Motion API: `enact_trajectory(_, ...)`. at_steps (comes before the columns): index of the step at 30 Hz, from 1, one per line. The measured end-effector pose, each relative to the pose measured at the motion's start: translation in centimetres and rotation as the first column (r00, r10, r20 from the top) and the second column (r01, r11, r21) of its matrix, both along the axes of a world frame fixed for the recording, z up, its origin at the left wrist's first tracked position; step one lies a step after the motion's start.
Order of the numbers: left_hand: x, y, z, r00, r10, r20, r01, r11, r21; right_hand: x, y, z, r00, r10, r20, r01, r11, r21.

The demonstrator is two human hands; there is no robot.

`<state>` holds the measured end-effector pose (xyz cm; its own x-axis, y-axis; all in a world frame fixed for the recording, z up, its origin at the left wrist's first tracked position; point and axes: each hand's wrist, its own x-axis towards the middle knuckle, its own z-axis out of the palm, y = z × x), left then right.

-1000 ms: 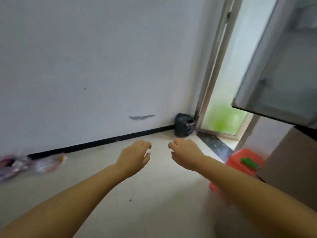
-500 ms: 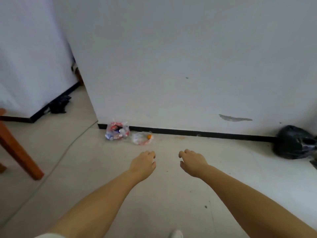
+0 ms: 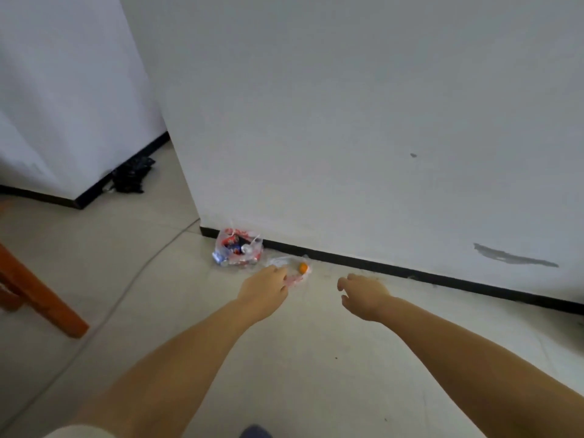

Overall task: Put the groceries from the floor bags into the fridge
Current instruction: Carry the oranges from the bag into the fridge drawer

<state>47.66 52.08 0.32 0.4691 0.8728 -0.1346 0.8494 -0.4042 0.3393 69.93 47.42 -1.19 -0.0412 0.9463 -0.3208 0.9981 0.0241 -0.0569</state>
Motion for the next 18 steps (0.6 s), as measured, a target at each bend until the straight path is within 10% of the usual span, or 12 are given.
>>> enact_trajectory(18,4.6,41.5,-11.9,0.954,-0.275,-0.118,0.239,0.937,-0.254,2.3,35.2,-11.8,0.907,-0.371,-0.197,0.323,0.916,-0.237)
